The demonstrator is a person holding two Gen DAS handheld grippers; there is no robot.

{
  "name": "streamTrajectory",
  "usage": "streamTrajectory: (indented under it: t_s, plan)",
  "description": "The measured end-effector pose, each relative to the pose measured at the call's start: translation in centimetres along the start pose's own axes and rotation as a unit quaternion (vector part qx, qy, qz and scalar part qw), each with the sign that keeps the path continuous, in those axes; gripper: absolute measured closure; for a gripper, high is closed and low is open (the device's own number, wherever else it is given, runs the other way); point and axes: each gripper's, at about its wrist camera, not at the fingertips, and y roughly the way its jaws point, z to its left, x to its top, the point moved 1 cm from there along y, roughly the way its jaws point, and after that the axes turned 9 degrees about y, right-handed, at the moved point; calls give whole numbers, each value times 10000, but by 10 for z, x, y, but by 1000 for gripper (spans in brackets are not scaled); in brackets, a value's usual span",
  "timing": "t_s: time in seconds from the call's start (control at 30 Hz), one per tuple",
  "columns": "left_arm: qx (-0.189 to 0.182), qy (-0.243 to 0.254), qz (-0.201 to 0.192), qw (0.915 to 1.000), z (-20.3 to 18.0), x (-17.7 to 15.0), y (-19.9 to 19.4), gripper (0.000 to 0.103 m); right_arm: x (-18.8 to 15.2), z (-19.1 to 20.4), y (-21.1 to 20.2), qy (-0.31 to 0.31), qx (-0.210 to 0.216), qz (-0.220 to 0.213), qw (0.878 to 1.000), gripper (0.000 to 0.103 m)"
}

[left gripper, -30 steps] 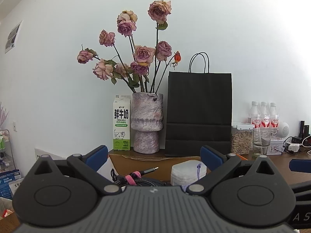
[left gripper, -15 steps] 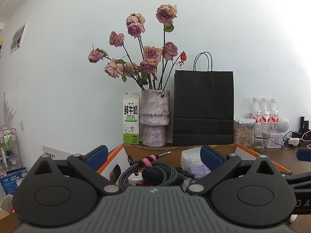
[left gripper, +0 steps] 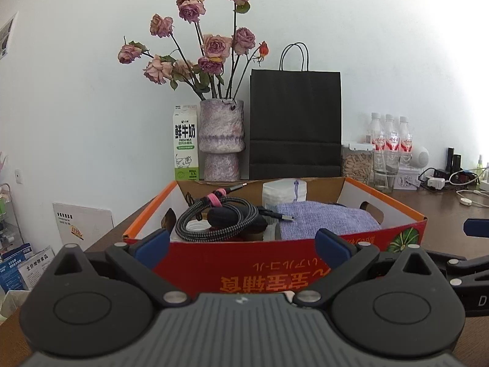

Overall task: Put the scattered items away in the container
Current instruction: 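Lift both open tools out of the box toward the table, then grasp the white tissue ball with the right tool while the left tool grasps the white earbud case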

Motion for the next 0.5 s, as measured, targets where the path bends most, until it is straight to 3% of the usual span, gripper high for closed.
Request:
streamTrajectory:
  t_s: [0.27,0.5]
  plan:
    - [-294,91,660,9973,-5,-9,9,0,-14,-16,-9,11,-140,697,9975,0]
    - [-500,183,1278,9904,-12,-14,29,0,-17,-32,9,256,-262,1276,9911,0]
